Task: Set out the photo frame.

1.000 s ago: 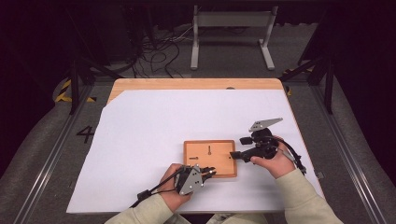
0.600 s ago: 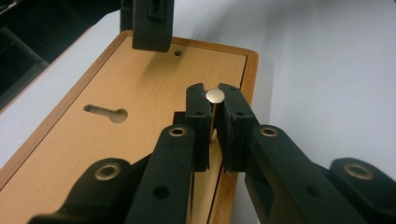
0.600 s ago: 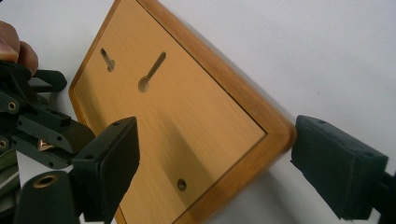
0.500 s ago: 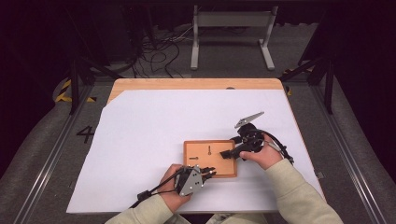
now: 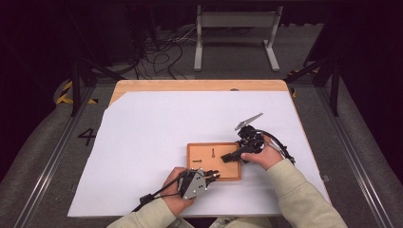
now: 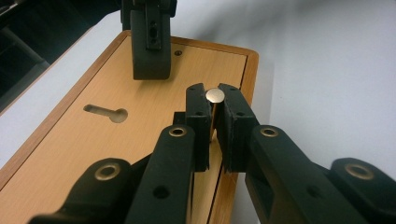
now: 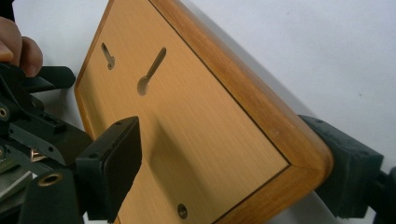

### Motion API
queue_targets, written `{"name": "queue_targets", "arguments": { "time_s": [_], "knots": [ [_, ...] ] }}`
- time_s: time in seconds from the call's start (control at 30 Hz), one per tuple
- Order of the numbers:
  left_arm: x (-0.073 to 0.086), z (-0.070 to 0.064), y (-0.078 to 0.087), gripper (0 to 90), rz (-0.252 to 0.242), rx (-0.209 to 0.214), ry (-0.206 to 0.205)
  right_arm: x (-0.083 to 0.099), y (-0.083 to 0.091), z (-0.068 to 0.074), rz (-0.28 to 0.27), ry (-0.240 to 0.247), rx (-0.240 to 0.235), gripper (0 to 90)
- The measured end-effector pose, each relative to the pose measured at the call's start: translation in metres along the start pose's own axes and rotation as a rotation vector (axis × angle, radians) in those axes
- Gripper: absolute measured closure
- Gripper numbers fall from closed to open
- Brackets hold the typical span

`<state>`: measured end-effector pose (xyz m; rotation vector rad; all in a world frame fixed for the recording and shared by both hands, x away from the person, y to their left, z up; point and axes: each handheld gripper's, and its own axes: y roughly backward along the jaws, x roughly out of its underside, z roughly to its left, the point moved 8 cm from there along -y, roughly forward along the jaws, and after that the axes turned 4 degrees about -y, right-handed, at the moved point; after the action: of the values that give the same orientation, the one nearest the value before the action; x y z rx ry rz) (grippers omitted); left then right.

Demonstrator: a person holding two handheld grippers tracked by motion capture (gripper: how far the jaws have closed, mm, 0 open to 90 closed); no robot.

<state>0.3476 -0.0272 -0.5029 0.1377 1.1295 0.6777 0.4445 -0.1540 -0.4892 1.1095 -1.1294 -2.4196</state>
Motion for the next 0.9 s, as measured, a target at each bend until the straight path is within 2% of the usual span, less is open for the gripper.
{"name": "queue_targets", "arguments": {
  "time_s": [0.13,0.3,0.57,0.67,0.73,0.9],
  "knots": [
    [0.0,-0.0003,0.0,83.3,0.0,0.001,-0.002,0.0001,-0.0004,-0.0013,0.002,-0.019,-0.017,20.5],
    [-0.0002,-0.0015,0.0005,83.4,-0.004,0.006,-0.013,-0.0001,-0.0005,-0.0018,0.002,-0.013,-0.022,22.3],
    [-0.0005,-0.0025,0.0009,83.4,-0.008,0.012,-0.034,0.0008,-0.0064,0.002,0.038,-0.005,-0.053,22.2],
    [-0.0007,-0.0036,0.0009,83.3,-0.01,0.015,-0.034,0.0021,-0.0064,0.0029,0.051,-0.019,-0.072,25.7],
    [-0.0007,-0.0036,0.0009,83.1,-0.01,0.019,-0.033,0.0043,-0.0059,0.0044,0.071,-0.035,-0.102,29.1],
    [-0.0012,-0.0041,0.0012,81.2,-0.02,0.051,-0.025,0.0067,-0.0006,0.0069,0.089,-0.033,-0.128,36.0]
  ]
}}
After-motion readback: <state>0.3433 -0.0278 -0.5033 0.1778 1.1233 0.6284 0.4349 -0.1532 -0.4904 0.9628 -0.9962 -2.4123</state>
